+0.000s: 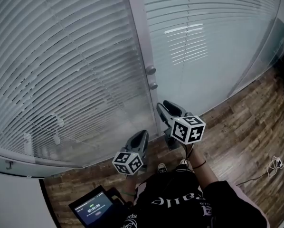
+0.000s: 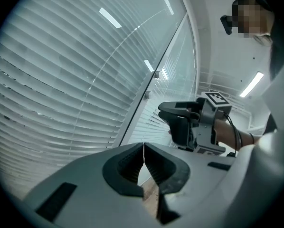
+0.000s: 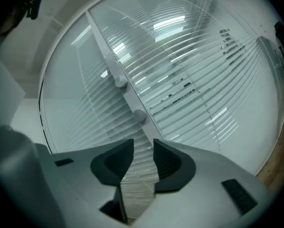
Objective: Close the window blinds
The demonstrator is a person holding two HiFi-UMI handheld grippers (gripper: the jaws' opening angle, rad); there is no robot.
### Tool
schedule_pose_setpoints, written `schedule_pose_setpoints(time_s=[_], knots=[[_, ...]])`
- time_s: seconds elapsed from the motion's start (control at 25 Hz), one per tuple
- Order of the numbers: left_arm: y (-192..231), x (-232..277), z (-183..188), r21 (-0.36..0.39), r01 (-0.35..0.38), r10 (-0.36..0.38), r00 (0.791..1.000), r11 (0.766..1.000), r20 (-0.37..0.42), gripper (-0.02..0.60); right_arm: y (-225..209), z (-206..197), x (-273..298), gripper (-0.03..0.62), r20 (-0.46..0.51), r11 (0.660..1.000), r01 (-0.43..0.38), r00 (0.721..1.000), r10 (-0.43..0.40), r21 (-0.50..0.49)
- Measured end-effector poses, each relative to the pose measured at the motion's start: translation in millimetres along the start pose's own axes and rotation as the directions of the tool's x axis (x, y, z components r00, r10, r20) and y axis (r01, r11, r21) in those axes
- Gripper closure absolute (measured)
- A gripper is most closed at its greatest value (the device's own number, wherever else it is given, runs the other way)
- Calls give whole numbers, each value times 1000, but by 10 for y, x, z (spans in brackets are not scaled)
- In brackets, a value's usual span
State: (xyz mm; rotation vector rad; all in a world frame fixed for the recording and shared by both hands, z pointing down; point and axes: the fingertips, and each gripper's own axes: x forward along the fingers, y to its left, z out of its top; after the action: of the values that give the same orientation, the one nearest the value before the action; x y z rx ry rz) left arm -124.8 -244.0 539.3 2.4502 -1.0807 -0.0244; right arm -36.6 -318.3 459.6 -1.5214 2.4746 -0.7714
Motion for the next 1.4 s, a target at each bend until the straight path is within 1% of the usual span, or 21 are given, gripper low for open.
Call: schedule_pose_setpoints(time_s=[0.2, 0.32, 0.44, 0.56, 0.68, 0.8, 0.88, 0.96, 1.04, 1.2, 1.4], knots=[[-222, -16, -55, 0, -2, 2, 1000, 1000, 9, 577, -13, -257, -295, 457, -61, 999, -29, 998, 31, 27], [-445, -90, -49, -4, -20, 20, 999, 1000, 42, 577, -6, -356, -558, 457, -86, 998, -56, 995, 59, 32], [-711, -155, -34, 1, -36, 36, 997, 999, 71, 577, -63, -393, -894, 459, -98, 998, -63, 993, 65, 26], [-870, -239, -40, -6, -100, 101, 990, 995, 103, 577, -164, -403, -1143, 465, -126, 998, -55, 990, 58, 32], [-1128, -305, -160, -32, -156, 159, 979, 987, 125, 577, -285, -409, -1492, 480, -147, 997, -68, 987, 72, 35], [-1502, -309, -351, -15, -193, 193, 974, 981, 118, 577, -439, -394, -1907, 506, -156, 996, -91, 983, 92, 18], [-1727, -377, -477, -3, -233, 232, 966, 972, 115, 577, -499, -424, -2165, 519, -167, 993, -115, 979, 115, 9], [-1946, -442, -592, -5, -259, 258, 959, 966, 119, 577, -560, -465, -2399, 523, -178, 991, -132, 976, 129, -2], [-2134, -485, -688, -4, -272, 271, 955, 962, 117, 577, -620, -514, -2565, 531, -187, 991, -134, 974, 131, -6], [-2402, -576, -851, 27, -292, 288, 953, 956, 92, 577, -625, -648, -2780, 537, -210, 989, -145, 967, 144, 8], [-2717, -750, -898, 42, -283, 277, 955, 958, 108, 577, -449, -745, -3080, 540, -230, 984, -172, 960, 159, -38]])
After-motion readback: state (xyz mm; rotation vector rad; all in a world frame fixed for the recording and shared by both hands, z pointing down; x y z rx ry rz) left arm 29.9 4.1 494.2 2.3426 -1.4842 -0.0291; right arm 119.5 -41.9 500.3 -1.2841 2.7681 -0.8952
